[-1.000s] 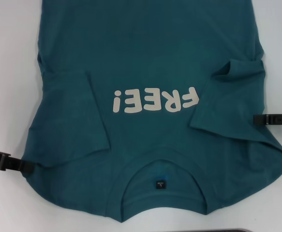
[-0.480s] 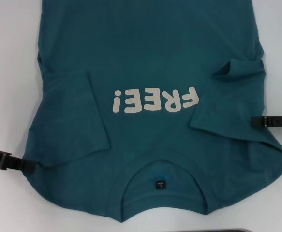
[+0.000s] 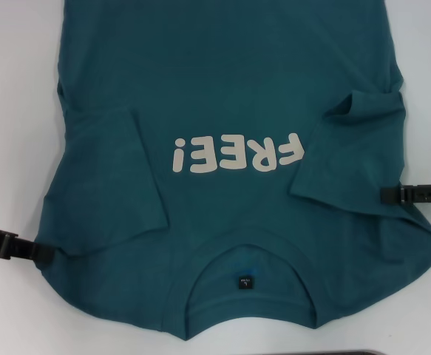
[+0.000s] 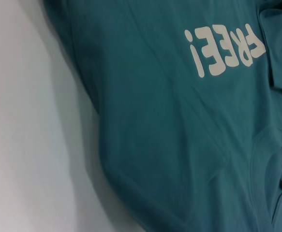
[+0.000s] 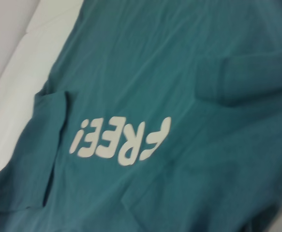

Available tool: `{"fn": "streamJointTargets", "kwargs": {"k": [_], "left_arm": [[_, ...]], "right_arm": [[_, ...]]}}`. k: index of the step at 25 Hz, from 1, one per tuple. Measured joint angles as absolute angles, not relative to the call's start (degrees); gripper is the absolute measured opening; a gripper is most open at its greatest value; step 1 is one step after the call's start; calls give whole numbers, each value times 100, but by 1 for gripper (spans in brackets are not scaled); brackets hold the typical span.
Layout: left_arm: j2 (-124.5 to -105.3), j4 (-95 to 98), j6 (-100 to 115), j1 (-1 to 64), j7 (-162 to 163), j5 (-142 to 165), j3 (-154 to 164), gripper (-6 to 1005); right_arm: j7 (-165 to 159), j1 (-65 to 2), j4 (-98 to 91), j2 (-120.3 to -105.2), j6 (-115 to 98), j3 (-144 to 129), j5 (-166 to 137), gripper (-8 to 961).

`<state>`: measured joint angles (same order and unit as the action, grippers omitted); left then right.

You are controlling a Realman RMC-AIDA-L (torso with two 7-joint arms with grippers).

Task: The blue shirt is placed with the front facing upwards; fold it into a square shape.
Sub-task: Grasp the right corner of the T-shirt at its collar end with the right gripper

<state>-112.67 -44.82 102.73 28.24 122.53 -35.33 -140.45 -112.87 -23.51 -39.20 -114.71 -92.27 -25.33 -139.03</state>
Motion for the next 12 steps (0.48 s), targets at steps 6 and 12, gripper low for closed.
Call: {"fn": "streamJointTargets", "kwargs": {"k": [6,12], "left_arm": [[-11272,-4478,10257,2852,12242,-3533,-14044,-1],[-11276,-4457,10242,2883,12242,-3533,-14045,0]], "right_arm": [[-11241,-2297,-3941,-11403,-9648,-2462,-13867,640],[-11218,-2298,-3946,-11366,-9902,-2457,-13844,638]]}}
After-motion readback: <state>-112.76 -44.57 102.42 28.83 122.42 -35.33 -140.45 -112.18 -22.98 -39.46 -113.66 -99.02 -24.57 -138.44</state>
